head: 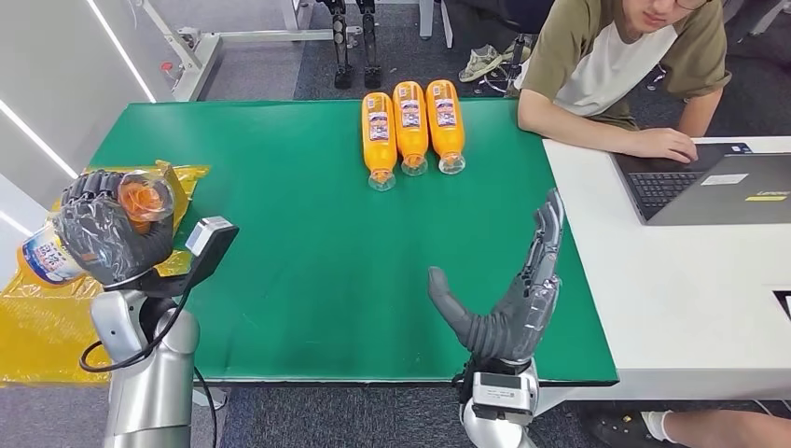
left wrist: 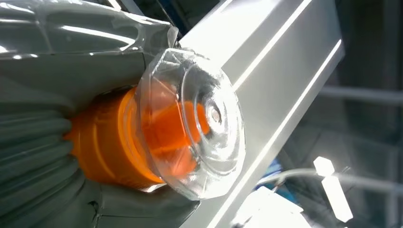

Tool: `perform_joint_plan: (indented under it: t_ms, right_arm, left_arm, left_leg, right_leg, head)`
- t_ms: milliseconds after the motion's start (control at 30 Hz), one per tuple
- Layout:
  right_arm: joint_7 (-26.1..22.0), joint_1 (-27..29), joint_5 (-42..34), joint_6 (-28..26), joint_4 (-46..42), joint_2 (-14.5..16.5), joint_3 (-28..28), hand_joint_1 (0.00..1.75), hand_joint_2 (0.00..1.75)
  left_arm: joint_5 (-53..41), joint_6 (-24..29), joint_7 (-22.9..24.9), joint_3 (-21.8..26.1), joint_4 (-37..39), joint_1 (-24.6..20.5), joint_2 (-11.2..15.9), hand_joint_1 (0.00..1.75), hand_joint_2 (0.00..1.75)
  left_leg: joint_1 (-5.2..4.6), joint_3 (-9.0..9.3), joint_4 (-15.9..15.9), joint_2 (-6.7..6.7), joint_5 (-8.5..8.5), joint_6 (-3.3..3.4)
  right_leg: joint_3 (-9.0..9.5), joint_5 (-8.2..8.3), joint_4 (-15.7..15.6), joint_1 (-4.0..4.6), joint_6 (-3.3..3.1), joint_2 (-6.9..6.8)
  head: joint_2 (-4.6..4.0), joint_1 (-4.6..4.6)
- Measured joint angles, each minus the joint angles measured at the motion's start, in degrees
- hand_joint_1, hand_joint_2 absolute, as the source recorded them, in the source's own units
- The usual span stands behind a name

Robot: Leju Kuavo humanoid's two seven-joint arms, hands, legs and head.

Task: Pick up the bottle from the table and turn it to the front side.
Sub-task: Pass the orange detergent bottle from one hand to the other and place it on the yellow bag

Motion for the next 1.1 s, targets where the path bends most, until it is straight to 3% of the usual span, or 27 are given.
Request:
perform_joint_plan:
  t_ms: [200,467,667,1100]
  right_arm:
    - [0.0,0.98,0.0,0.0,-2.51,-0.07,-0.8,0.0,1.75]
    - [0.0,1.06,-2.52,0.01,-2.85,-0.1,-1.05,0.0,1.75]
    - [0.0,0.98,-3.97,0.03,-1.96,-0.11,-1.02,0.0,1.75]
    - [0.0,0.65,-5.09,0.04,-0.36,-0.11,-0.03,0.0,1.75]
  left_arm:
    - [-2.8,0.01,5.72,-4.32,19.06,-7.38,6.09,1.75,1.75]
    - [-3.12,-5.36,11.1,-16.3,37.18,-13.56,9.9,1.75,1.75]
    - [-2.31,-8.82,10.68,-22.93,42.69,-13.45,12.5,1.75,1.75]
    - [-3.1,-14.03,5.47,-27.82,45.68,-10.5,14.71,1.75,1.75]
  left_leg:
    - [0.01,0.01,0.0,0.02,0.08,-0.11]
    - [-0.02,-0.03,-0.01,0.08,0.05,-0.11]
    - [0.0,-0.06,-0.06,0.06,0.03,-0.12]
    - [0.0,-0.07,-0.09,0.02,0.04,-0.13]
  right_leg:
    - [-0.02,0.06,0.07,0.01,-0.08,0.06]
    - [-0.03,0.06,0.06,-0.02,-0.08,0.14]
    - [-0.09,0.04,0.08,-0.02,-0.1,0.12]
    - [-0.1,0.01,0.08,-0.02,-0.15,0.08]
  head:
    - [0.0,0.02]
    - [0.0,0.02]
    - [0.0,0.01]
    - [0.0,0.03]
